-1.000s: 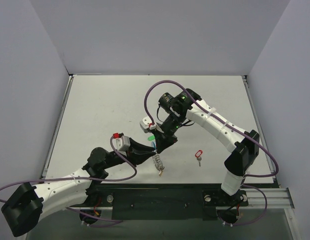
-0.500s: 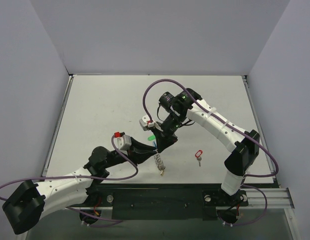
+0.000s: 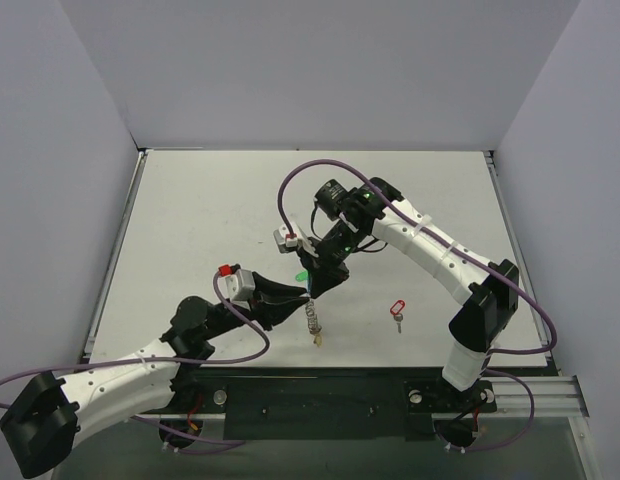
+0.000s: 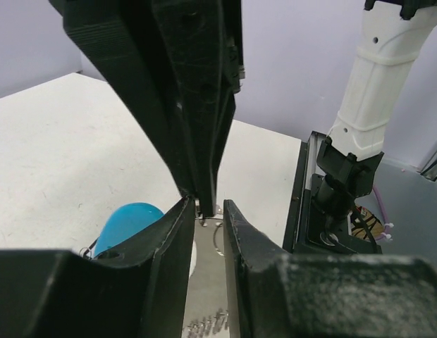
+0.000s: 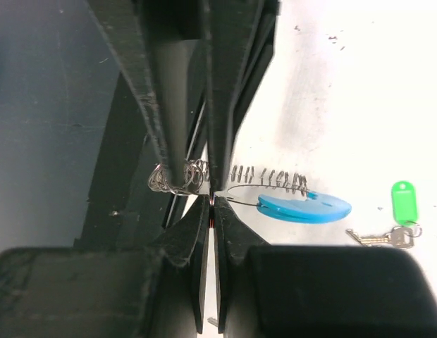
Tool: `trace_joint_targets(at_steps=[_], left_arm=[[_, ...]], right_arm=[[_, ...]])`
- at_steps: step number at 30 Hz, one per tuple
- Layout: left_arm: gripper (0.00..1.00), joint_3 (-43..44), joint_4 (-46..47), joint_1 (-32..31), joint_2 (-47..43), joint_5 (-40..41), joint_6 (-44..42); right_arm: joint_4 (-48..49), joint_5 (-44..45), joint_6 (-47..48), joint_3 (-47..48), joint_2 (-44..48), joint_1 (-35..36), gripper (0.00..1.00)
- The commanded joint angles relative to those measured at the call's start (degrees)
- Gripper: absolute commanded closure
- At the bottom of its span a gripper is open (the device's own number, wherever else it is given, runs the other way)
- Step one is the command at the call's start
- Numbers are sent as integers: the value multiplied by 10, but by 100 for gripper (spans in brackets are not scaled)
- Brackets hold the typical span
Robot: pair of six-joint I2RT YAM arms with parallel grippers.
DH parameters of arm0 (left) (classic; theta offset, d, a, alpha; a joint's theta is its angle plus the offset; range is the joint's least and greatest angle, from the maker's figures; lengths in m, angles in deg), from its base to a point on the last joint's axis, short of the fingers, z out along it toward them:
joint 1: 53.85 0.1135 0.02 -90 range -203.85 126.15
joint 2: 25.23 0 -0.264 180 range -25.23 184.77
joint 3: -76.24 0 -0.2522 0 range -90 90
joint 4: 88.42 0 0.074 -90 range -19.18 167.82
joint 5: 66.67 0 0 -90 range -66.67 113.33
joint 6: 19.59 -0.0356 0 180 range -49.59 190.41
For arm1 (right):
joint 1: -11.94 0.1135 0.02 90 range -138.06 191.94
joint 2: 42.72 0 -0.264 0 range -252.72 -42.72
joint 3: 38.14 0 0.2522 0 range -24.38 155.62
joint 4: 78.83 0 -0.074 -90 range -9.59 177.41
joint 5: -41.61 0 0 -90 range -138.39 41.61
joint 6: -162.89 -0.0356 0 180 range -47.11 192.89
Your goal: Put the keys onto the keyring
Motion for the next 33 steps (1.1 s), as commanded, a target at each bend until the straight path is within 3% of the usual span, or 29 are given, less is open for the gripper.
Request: trace_joint_targets(at_steps=[1, 33], left_arm=[[67, 3, 2, -3, -26, 1, -4], [68, 13, 5, -2, 24, 44, -32]], right_arm=[[21, -7, -9, -4, 26, -4, 100], [21, -19, -9, -5, 24, -2, 100]])
